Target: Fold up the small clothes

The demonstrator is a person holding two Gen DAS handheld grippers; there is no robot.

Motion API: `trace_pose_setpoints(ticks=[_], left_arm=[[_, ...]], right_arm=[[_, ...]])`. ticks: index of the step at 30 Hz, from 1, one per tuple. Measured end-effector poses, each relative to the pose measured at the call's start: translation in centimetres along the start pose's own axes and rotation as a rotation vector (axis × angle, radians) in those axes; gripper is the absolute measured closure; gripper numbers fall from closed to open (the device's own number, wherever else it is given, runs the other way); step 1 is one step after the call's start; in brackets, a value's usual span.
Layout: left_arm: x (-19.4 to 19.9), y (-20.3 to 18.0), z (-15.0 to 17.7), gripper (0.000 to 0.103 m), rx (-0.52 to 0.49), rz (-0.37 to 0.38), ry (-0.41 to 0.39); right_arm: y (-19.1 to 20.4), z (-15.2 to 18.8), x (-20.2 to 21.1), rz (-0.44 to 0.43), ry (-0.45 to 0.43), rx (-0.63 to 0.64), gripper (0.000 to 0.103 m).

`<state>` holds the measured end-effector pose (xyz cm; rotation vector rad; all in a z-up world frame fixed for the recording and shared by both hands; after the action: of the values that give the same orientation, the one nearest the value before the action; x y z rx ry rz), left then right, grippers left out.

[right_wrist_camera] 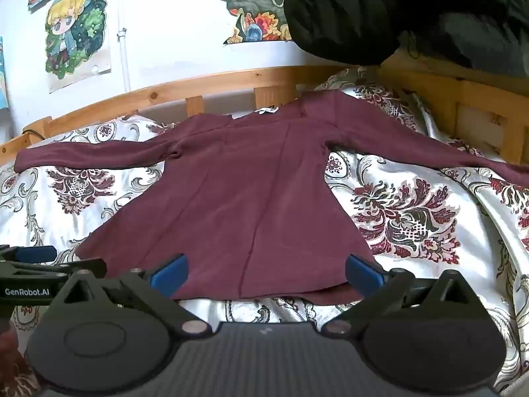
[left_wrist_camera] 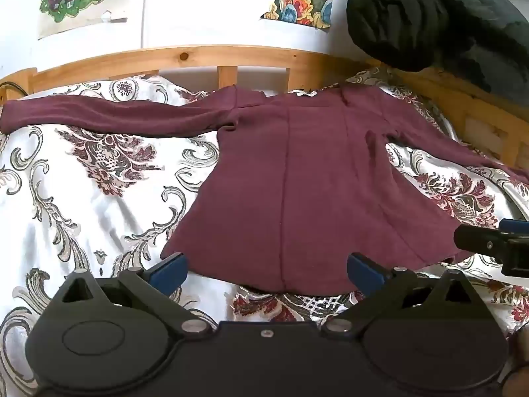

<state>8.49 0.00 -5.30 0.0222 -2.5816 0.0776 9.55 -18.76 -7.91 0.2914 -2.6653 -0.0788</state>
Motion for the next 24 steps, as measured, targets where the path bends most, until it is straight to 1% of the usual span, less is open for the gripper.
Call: trace_pose_setpoints(ticks=[6,11,15,24], left_arm=[[-0.1,0.09,0.04,0.001,0.001,-0.003,0.0],[-0.18,0.06,0.19,0.001,0.002,0.004,0.001],[-0.12,0.0,0.28,0.001,0.0,0.003,0.0],[0.03,-0.1,0.02,0.001,-0.004,0.004,0.0]], right_arm=[[0.37,-0.39,0.25,-0.004,-0.004,-0.001,0.0],[-0.19,0.52,-0.04,-0.005,0.0,-0.009,0.0],[-0.14,0.19,-0.13,0.006,0.016,-0.022,0.0],[-0.18,0.32,-0.09,0.014,0.019,-0.032,0.0]])
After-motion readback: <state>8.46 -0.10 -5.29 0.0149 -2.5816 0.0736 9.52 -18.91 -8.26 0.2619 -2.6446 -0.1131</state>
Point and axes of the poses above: each gripper's, at about its wrist camera, not at the fingertips, and x roughly against the way its jaws point, y to its left, z to its underside, the point moved 10 cm from there along -x, roughly the way its jaws point
